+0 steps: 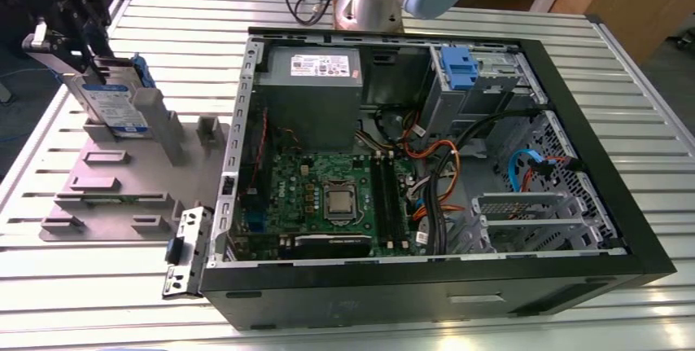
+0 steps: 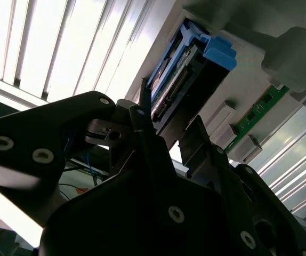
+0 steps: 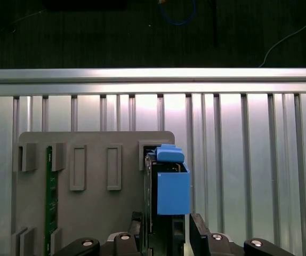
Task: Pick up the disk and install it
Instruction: 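Pick up the disk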
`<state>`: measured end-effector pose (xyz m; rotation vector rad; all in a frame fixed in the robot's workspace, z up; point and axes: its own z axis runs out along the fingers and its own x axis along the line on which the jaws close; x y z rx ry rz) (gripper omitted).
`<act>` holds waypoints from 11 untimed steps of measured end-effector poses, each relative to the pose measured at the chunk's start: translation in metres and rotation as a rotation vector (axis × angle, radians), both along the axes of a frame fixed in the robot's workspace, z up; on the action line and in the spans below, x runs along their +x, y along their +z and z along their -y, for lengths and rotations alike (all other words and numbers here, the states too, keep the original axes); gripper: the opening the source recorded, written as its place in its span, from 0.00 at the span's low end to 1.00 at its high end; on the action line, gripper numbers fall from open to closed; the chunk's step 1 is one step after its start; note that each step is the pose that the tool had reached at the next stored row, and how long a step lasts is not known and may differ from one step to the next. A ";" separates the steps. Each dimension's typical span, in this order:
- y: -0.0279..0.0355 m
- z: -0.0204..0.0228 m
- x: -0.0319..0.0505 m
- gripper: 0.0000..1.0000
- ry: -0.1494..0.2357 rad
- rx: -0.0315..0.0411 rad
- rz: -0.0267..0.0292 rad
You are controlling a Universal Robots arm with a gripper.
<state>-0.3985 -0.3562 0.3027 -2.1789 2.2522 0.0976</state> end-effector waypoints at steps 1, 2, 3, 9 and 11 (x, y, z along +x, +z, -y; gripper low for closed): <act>0.0000 0.0000 0.0000 0.47 0.000 0.0000 0.0000; 0.0000 0.0000 0.0000 0.47 0.000 0.0000 0.0000; 0.0000 0.0000 0.0000 0.47 0.001 0.0000 0.0000; -0.0002 0.0001 0.0000 0.47 0.045 0.0001 0.0003; -0.0003 0.0000 0.0000 0.47 0.046 0.0001 0.0002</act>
